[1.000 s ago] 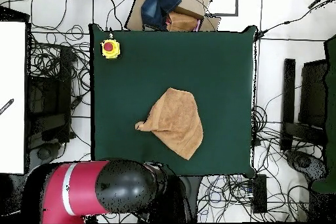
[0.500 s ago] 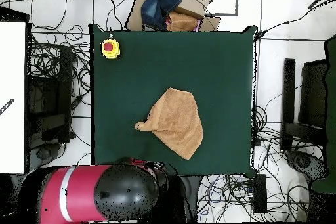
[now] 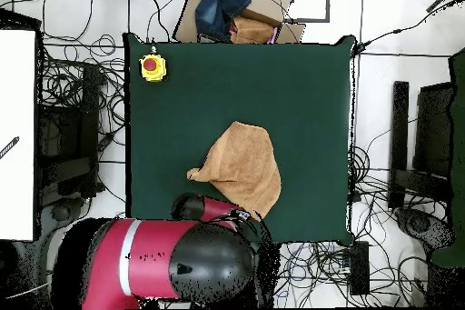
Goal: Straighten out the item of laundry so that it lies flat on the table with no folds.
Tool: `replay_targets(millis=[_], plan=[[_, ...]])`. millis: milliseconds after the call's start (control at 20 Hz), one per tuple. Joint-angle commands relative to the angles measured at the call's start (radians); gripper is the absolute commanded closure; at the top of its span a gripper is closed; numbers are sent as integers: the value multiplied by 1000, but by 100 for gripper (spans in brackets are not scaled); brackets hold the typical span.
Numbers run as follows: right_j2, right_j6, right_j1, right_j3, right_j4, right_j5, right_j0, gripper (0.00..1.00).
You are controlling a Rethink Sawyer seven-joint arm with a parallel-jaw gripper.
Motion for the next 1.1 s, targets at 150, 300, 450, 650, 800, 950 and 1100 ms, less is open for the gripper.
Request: replay_targets(millis=[150,300,450,650,800,950,1100], plan=[[46,80,47,-333,-13,239,3,0],[52,91,75,-387,-16,272,6,0],[50,110,114,-442,-15,272,24,0],[50,124,154,-492,-18,266,41,0],[65,118,144,-468,-28,244,27,0],[75,115,137,-449,-35,228,16,0],[87,120,142,-420,-43,180,11,0]])
